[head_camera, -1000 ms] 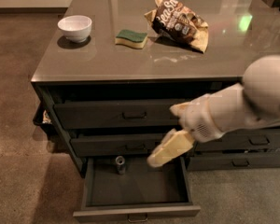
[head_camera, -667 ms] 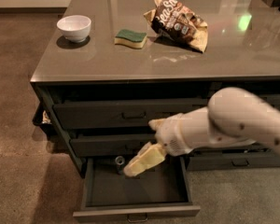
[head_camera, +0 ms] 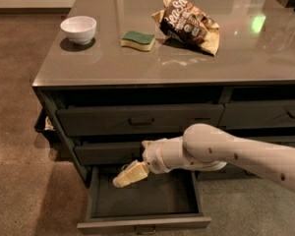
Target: Pick redbull can from bottom drawer and place on counter
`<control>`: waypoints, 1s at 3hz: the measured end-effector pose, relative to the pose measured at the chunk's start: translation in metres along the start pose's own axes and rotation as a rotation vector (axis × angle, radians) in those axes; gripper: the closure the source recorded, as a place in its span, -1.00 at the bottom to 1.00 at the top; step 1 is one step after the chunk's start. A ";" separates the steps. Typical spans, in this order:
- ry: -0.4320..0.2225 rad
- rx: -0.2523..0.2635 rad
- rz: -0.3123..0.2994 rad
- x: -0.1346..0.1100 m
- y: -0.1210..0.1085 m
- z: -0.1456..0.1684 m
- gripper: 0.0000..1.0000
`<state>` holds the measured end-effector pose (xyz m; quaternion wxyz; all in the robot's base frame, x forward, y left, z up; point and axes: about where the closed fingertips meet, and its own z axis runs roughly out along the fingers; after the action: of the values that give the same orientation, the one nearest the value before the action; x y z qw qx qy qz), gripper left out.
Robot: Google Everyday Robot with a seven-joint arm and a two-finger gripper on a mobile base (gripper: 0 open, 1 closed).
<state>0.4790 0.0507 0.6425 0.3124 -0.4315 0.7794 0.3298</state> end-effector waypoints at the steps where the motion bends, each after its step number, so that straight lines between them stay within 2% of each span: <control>1: -0.024 0.017 0.045 0.019 -0.021 0.040 -1.00; 2: -0.024 0.017 0.045 0.019 -0.021 0.040 -1.00; 3: -0.029 0.024 0.052 0.039 -0.034 0.046 -1.00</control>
Offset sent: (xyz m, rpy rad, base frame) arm 0.0144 0.0114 -0.0329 0.0160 0.0105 -0.0317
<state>0.5012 0.0550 0.5773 0.3202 -0.4026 0.7895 0.3349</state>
